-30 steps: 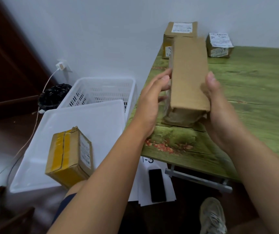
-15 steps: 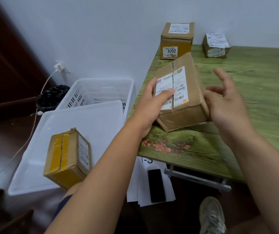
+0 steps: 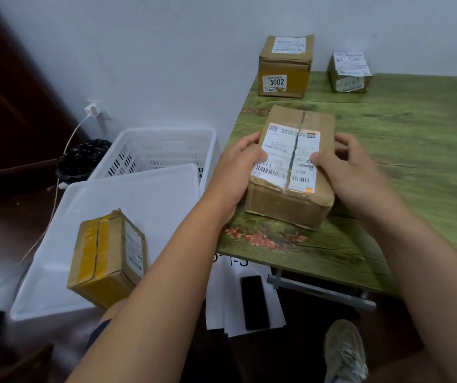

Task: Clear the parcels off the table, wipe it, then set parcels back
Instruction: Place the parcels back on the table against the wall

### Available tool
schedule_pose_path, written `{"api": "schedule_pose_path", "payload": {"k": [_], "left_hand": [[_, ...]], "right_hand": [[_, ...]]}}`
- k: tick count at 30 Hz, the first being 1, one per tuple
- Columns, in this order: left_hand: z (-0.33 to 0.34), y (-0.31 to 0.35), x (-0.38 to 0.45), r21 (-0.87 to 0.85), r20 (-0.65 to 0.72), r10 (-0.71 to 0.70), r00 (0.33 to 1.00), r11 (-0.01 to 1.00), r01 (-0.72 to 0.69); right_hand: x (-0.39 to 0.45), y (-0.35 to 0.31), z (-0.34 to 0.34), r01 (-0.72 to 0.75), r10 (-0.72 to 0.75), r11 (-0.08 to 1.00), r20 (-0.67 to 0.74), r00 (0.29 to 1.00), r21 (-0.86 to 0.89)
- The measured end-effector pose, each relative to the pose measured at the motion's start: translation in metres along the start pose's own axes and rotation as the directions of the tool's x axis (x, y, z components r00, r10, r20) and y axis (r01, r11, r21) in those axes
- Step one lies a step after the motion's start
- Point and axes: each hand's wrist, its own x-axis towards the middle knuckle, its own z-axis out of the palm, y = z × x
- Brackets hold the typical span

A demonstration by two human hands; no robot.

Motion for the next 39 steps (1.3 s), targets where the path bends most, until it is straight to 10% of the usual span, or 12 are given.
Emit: {"api": "schedule_pose_path", "payload": {"k": [7,15,25,39], "left_hand": [[-0.012,-0.001,-0.009,0.271,0.324,0.005,0.946,0.958,-0.097],[-0.029,0.001,-0.004,0.34,0.297,0.025,0.954,0.931,-0.131],[-0.036,-0.007,0.013,0.65,-0.316,0.334,0.888,0.758,-0.054],[-0.029,-0.005,0.009,0.397,-0.221,0.15,0.964,0.916,-0.052]], "right_hand": [[0.008,-0.006,-0.002,0.15,-0.15,0.988,0.006,0.989,-0.024],[0.024,0.002,-0.009,0.035,-0.032,0.982,-0.02,0.999,0.185],[0.014,-0.001,-0.003,0.069,-0.132,0.959,-0.217,0.967,-0.275],[0.009,-0.008,-0.004,0.051,-0.129,0.931,-0.193,0.973,-0.362]]}}
